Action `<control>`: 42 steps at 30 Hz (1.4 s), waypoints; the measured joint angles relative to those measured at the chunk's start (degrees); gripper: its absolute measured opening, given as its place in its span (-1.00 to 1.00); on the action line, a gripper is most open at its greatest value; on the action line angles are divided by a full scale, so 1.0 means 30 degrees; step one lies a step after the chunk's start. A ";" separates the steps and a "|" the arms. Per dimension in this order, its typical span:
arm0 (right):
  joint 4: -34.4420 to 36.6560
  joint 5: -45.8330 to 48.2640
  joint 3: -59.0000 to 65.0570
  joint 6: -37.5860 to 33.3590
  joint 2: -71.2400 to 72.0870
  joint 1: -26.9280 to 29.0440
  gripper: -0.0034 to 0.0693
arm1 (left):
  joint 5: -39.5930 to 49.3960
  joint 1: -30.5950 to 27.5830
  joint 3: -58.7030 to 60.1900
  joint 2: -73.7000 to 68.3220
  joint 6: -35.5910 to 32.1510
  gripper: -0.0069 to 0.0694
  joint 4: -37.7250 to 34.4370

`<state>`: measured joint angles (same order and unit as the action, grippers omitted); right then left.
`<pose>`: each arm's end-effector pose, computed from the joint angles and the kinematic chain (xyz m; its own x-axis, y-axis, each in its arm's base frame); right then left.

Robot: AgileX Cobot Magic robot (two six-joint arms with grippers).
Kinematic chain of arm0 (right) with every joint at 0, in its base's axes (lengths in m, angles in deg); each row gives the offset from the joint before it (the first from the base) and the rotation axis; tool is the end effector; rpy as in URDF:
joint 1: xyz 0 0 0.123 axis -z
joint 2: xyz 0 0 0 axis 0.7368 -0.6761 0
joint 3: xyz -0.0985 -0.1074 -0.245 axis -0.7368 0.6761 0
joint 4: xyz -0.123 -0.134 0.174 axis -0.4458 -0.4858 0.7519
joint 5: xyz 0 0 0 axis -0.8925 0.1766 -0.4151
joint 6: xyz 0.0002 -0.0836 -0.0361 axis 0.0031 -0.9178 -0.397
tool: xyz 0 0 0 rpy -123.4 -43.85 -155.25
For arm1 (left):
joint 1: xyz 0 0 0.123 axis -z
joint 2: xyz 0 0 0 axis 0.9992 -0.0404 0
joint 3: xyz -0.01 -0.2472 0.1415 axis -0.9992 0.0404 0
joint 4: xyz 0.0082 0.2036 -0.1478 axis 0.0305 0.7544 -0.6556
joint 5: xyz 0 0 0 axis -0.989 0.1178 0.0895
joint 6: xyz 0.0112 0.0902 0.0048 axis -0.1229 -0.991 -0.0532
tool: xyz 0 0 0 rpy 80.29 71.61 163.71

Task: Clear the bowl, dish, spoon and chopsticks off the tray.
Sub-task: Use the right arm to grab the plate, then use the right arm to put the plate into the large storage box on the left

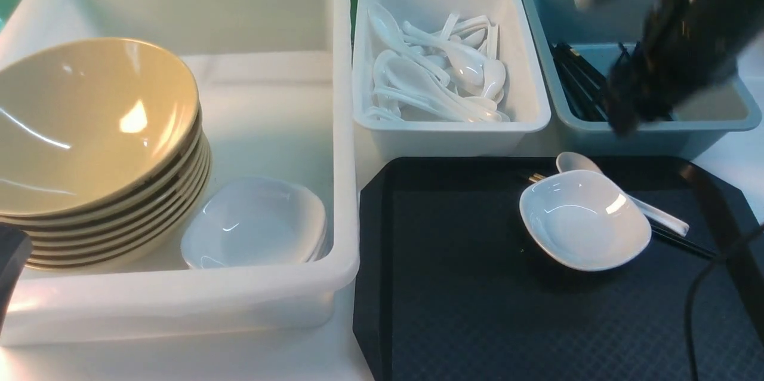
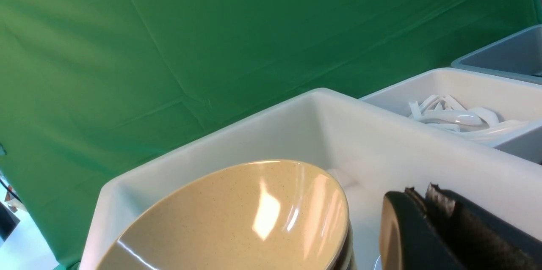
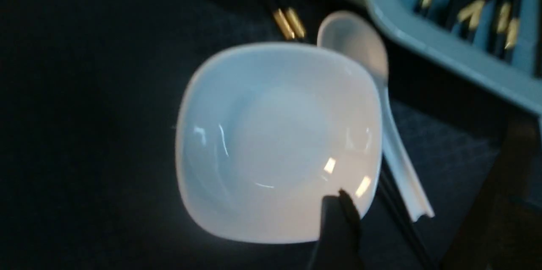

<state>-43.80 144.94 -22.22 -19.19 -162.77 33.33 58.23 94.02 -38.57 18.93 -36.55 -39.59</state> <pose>0.3360 0.0776 0.2947 -0.8898 -0.3537 -0.2885 -0.3366 0.9354 -0.1085 0.0426 -0.0167 0.2764 0.1497 0.2842 -0.9470 0.2035 0.9284 0.3108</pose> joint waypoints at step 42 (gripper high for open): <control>0.5837 -0.3760 0.2262 -0.3349 0.6715 0.0680 -0.72 | -0.1908 0.0000 0.0765 0.0000 -0.0031 -0.80 0.0000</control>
<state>-26.29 133.66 -15.43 -29.24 -142.62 35.36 52.51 94.02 -36.27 18.93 -36.64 -39.59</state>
